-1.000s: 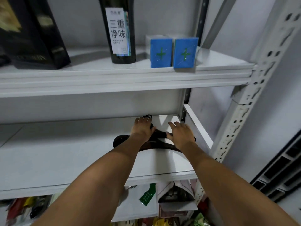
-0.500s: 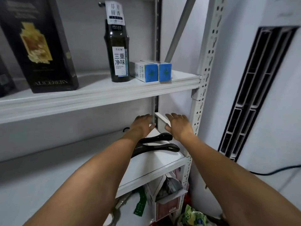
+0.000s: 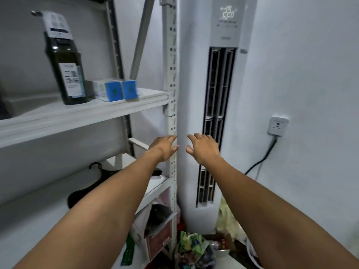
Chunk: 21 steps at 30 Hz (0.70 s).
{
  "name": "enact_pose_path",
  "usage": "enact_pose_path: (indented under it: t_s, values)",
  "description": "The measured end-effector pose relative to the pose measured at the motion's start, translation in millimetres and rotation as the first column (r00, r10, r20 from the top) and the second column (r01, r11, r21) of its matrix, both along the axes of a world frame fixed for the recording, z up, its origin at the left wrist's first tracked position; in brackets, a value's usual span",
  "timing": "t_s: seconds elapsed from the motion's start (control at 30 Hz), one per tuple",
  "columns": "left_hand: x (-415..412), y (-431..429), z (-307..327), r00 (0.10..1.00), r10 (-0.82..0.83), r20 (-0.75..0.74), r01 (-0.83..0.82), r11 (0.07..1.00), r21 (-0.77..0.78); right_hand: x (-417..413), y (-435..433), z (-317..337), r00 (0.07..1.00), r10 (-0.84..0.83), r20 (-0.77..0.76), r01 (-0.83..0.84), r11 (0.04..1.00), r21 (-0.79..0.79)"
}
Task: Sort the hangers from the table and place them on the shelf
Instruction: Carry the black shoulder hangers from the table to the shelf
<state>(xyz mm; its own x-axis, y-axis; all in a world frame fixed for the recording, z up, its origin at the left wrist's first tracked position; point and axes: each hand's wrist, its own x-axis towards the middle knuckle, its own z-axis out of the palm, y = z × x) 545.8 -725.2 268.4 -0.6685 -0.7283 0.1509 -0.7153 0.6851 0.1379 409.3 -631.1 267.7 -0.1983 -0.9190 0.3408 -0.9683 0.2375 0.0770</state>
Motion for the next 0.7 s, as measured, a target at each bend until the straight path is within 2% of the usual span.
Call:
enact_pose_path:
  t_s: [0.2,0.37,0.53,0.7]
  values:
    - [-105.6,55.0,14.0,0.977,-0.212,-0.006,0.212,0.976,-0.044,-88.7,85.2,0.4,0.979,-0.201,0.015,0.201,0.980,0.001]
    - [-202.6,124.4,22.0,0.919,-0.394,-0.026,0.393,0.918,-0.043,-166.1,177.1,-5.5,0.917,-0.398,0.028,0.398,0.917,-0.008]
    - [-284.7,204.2,13.7,0.823,-0.568,-0.030,0.566,0.823,-0.056,-219.7,271.5,-16.6,0.811,-0.585,0.024,0.584,0.811,0.021]
    - [-349.7,278.2,-2.1,0.693,-0.721,-0.032,0.719,0.693,-0.040,-252.8,360.1,-21.1,0.665,-0.746,0.038,0.745,0.666,0.041]
